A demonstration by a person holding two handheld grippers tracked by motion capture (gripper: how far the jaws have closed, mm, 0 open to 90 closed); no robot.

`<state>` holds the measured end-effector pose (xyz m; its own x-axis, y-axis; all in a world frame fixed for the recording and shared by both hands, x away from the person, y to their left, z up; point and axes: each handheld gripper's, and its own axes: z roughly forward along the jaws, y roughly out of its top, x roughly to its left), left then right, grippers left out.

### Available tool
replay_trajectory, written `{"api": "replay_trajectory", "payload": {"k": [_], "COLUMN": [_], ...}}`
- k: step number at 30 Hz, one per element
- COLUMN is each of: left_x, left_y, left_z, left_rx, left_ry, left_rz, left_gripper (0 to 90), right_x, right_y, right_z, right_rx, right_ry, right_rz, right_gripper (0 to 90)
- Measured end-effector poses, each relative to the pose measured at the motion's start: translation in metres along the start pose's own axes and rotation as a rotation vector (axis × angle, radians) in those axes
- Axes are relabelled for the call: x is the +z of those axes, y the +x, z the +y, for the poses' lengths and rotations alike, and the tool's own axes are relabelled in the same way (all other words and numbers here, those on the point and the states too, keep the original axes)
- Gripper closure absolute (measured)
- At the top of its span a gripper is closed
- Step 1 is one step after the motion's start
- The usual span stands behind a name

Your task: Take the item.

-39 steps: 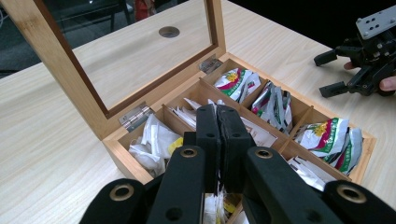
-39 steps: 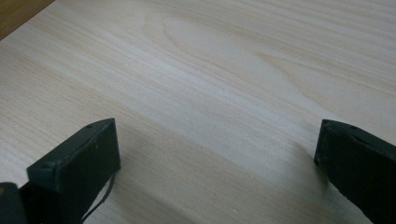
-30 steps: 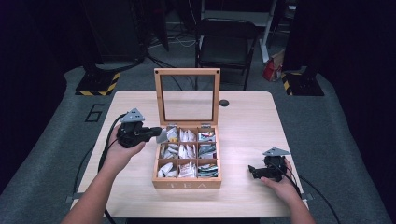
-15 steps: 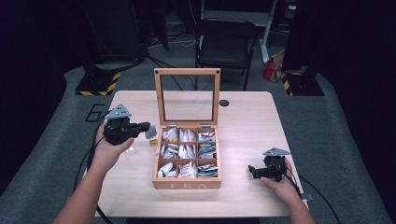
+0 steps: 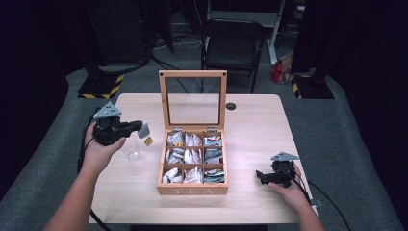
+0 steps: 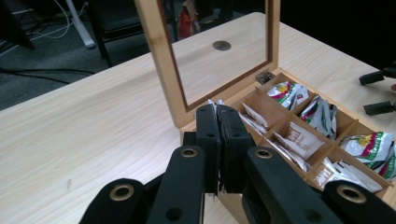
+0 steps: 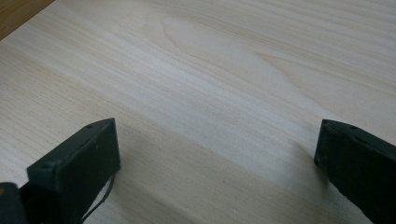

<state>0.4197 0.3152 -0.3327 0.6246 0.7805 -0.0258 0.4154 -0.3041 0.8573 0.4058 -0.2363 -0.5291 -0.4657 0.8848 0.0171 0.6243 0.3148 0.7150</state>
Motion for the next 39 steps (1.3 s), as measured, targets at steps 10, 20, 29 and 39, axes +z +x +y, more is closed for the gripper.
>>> {"api": "replay_trajectory", "payload": {"k": [10, 20, 29, 39], "left_x": [-0.010, -0.013, -0.010, -0.003], "left_y": [0.017, 0.030, 0.042, 0.051], "left_z": [-0.005, -0.014, -0.021, -0.034], "left_rx": [-0.032, -0.067, -0.091, -0.126], "left_ry": [-0.006, -0.001, 0.014, 0.026], "left_rz": [0.046, 0.081, 0.114, 0.142], "left_gripper": [88.5, 88.4, 88.4, 88.4], "right_x": [0.000, 0.000, 0.000, 0.000], "right_y": [0.000, 0.000, 0.000, 0.000], "right_z": [0.000, 0.000, 0.000, 0.000], "right_rx": [-0.003, 0.000, -0.004, -0.001], "right_ry": [-0.001, -0.001, -0.001, -0.001], "right_rz": [0.001, 0.000, 0.001, 0.000], "right_gripper": [0.0, 0.0, 0.0, 0.0]}}
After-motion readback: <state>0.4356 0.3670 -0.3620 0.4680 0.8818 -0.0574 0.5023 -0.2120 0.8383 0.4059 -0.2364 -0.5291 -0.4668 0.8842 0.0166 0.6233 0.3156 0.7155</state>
